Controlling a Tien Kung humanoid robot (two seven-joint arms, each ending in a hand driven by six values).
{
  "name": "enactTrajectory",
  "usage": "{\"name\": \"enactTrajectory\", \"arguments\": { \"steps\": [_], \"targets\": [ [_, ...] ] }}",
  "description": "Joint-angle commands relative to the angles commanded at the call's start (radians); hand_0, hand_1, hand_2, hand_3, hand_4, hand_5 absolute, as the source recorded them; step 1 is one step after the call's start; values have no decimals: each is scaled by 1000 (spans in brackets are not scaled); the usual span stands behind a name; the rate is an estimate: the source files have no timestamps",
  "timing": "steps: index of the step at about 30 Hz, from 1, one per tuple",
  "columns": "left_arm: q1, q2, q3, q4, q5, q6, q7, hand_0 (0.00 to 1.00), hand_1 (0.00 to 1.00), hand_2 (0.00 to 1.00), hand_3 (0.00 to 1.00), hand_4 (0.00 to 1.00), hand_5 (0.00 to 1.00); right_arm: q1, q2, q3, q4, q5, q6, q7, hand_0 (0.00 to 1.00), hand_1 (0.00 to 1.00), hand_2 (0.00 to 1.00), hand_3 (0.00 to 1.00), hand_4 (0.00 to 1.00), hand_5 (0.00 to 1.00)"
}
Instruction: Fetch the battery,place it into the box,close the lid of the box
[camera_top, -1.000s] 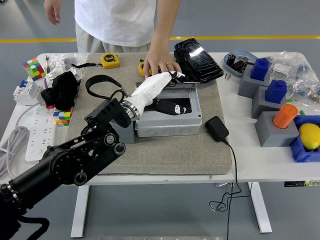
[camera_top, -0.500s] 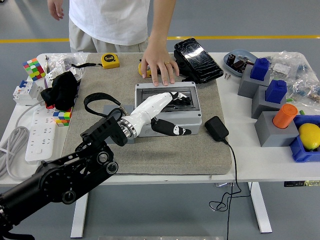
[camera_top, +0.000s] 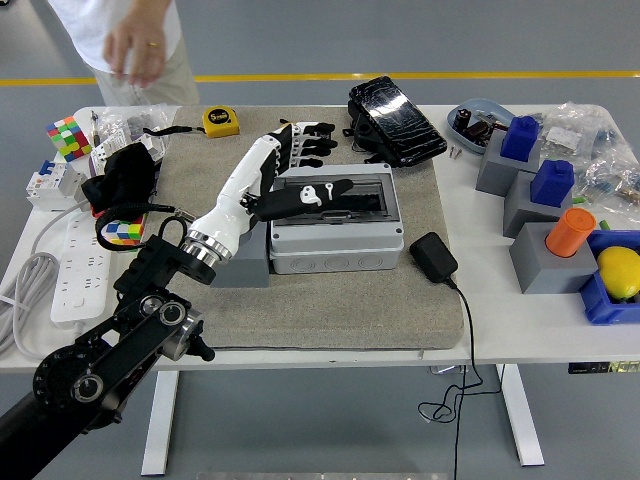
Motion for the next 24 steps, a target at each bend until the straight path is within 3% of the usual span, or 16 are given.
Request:
{"name": "enactTrajectory", "arguments": {
  "steps": [6, 11, 17, 24],
  "targets": [
    [35, 10, -111, 2, -212, -17, -40, 485, 603, 571, 622, 998, 295, 2, 0, 0, -1, 2, 1, -2, 564, 594, 569, 543, 918, 475],
    [54, 29, -187, 30, -172, -36, -38, 478, 601, 567, 613, 998, 301, 3, -3, 5, -1, 0, 1, -5, 564, 594, 569, 543, 918, 475],
    [102, 20, -278, 61, -145, -43, -21, 476, 597, 563, 615, 998, 297, 3, -3, 10, -1, -3, 2, -5, 564, 594, 570, 543, 918, 475],
    [118, 23, -288, 90, -122, -54, 11, 475, 595, 566, 618, 998, 285, -1, -3, 8, -2, 1, 3, -8, 564, 594, 570, 544, 918, 475]
  ]
}}
